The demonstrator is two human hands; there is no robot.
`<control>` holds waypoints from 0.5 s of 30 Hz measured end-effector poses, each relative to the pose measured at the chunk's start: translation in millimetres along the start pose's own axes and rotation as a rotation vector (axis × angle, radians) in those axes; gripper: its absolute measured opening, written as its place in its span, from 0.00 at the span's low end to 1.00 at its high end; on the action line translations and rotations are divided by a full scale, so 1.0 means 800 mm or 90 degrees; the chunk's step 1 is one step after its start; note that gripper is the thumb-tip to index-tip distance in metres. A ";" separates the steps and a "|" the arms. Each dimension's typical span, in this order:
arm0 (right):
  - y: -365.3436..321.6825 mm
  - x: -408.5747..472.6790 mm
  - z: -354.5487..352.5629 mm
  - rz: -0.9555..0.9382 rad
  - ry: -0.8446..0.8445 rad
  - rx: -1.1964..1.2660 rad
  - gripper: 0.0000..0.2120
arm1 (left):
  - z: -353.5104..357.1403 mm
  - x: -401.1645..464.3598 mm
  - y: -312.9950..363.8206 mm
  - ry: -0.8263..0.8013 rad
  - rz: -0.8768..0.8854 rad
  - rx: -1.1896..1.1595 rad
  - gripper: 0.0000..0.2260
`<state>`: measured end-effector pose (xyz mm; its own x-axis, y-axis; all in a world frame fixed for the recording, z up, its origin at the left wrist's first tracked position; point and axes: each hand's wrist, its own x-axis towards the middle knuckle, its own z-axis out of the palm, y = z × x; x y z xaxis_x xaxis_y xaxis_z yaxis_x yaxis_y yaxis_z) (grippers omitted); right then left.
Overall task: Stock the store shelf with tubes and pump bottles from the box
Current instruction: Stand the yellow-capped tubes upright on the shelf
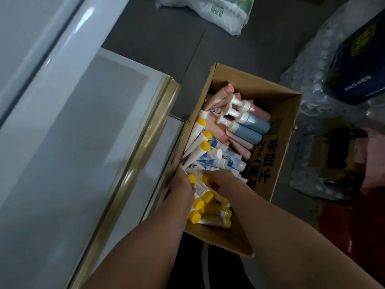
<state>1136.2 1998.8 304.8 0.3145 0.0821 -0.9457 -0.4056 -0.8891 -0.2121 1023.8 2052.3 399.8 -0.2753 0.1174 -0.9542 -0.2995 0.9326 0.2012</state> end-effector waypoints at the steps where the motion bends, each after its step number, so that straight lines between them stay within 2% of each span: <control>1: 0.003 -0.004 -0.006 0.004 -0.003 0.015 0.39 | -0.001 -0.010 -0.002 -0.020 0.003 0.007 0.17; 6: -0.002 -0.090 -0.040 0.030 -0.082 0.123 0.16 | -0.019 -0.056 -0.021 -0.157 0.002 -0.038 0.13; 10: 0.004 -0.130 -0.073 -0.015 -0.110 0.207 0.16 | -0.033 -0.076 -0.041 -0.239 0.044 0.024 0.15; 15: 0.012 -0.205 -0.108 -0.158 -0.204 0.278 0.09 | -0.054 -0.120 -0.065 -0.268 0.182 0.076 0.20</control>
<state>1155.1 1937.5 479.1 0.1980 0.4563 -0.8675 -0.6893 -0.5645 -0.4542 1026.5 1978.1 490.3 0.0675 0.4775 -0.8760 -0.1524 0.8726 0.4640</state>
